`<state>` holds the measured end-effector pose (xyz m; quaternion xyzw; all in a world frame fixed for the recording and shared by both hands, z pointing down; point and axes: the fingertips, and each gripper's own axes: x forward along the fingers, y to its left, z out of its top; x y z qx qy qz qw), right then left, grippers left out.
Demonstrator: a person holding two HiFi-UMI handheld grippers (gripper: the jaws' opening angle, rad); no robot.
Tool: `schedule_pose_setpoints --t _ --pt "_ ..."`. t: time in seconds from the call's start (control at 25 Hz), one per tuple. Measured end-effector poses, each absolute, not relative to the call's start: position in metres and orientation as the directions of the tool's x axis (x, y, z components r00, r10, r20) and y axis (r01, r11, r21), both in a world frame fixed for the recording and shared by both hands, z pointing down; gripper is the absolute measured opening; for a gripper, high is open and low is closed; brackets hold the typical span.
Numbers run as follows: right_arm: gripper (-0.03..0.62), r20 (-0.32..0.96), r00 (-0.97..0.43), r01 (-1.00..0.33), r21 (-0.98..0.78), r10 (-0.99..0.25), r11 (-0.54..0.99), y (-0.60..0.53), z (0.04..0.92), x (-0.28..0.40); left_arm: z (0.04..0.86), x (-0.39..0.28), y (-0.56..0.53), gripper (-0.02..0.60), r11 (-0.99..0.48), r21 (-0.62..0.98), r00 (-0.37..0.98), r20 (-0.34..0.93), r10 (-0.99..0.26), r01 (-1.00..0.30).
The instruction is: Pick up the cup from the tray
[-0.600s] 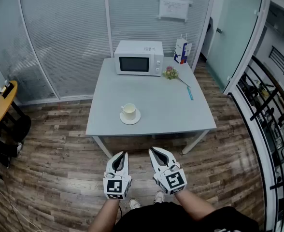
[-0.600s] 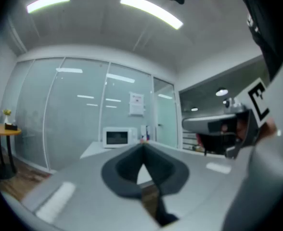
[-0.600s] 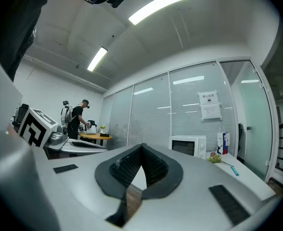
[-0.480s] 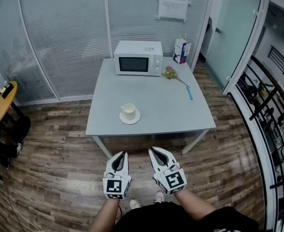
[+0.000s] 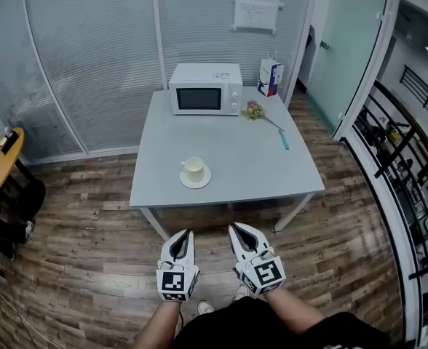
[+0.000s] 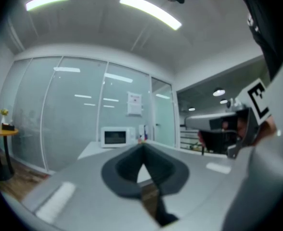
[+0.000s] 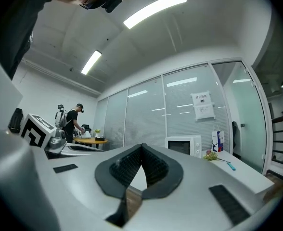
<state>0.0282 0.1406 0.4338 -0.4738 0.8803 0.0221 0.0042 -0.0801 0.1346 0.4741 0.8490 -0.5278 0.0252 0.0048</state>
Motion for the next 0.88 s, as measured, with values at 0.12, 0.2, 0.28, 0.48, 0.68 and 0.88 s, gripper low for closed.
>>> schedule_pose_setpoints --t 0.12,0.2,0.28,0.48,0.68,0.88 --pt "0.003 -0.012 -0.549 -0.836 0.028 -0.836 0.548 0.134 0.441 0.031 0.478 -0.077 0.128 0.005 -0.447 -0.018 0.445 0.056 -0.894 -0.895" --pt "0.003 -0.012 -0.549 -0.836 0.023 -0.836 0.549 0.124 0.443 0.032 0.48 -0.076 0.119 0.005 -0.446 -0.019 0.445 0.059 -0.894 -0.895" --pt "0.003 -0.016 -0.553 -0.833 0.02 -0.833 0.553 0.109 0.443 0.033 0.481 -0.075 0.107 0.005 -0.443 -0.022 0.441 0.062 -0.895 -0.896" --pt "0.003 -0.033 -0.57 -0.822 0.013 -0.821 0.57 0.058 0.443 0.037 0.483 -0.071 0.061 0.005 -0.429 -0.028 0.426 0.067 -0.902 -0.903" --pt "0.003 -0.034 -0.6 -0.8 0.006 -0.799 0.6 0.007 0.444 0.044 0.484 -0.07 0.018 0.005 -0.393 -0.004 0.391 0.073 -0.917 -0.92" --pt "0.003 -0.033 -0.627 -0.778 -0.016 -0.778 0.628 -0.033 0.447 0.047 0.491 -0.06 -0.018 0.005 -0.386 -0.015 0.383 0.101 -0.918 -0.922"
